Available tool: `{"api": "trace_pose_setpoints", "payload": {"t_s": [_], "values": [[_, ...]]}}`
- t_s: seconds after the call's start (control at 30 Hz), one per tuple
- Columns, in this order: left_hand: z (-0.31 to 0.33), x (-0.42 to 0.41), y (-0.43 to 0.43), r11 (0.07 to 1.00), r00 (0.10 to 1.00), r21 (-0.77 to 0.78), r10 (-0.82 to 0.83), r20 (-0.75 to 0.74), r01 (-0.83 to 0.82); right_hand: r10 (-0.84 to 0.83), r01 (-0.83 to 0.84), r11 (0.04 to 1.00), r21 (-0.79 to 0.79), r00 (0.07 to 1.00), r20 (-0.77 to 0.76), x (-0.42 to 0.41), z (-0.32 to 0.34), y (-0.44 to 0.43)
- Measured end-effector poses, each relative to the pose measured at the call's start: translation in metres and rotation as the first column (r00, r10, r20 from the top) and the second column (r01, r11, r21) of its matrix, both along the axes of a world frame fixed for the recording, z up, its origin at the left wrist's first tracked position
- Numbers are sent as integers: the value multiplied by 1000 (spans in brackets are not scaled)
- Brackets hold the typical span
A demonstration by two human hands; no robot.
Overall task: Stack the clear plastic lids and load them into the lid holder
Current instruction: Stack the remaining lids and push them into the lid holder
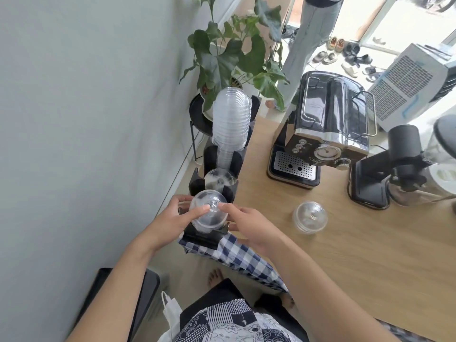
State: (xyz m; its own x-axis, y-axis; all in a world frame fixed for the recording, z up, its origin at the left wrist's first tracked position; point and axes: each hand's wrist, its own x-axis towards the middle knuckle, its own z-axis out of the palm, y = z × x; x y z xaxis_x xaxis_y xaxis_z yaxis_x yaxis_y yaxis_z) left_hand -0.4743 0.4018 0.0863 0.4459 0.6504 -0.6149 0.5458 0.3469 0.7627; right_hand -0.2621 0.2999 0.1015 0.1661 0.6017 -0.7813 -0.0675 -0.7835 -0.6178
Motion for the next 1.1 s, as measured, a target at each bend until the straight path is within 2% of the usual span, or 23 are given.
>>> {"api": "trace_pose_setpoints", "payload": {"t_s": [0.17, 0.33, 0.47, 0.73, 1.1], "values": [[-16, -6, -2, 997, 997, -42, 61, 40, -60, -49, 43, 996, -80, 996, -75, 5, -14, 7], [-18, -5, -12, 994, 985, -102, 55, 165, -38, -24, 16, 997, -72, 992, -123, 6, -20, 7], [-35, -12, -9, 989, 981, -138, 71, 183, -46, -47, 38, 996, -80, 992, -114, 5, -31, 7], [-51, -19, -2, 959, 973, -254, 167, 158, -124, 29, -28, 999, -37, 1000, 12, 0, -47, 6], [-55, -9, -6, 962, 981, -217, 186, 60, -169, 31, -27, 998, -60, 997, 74, -7, -66, 0]]}}
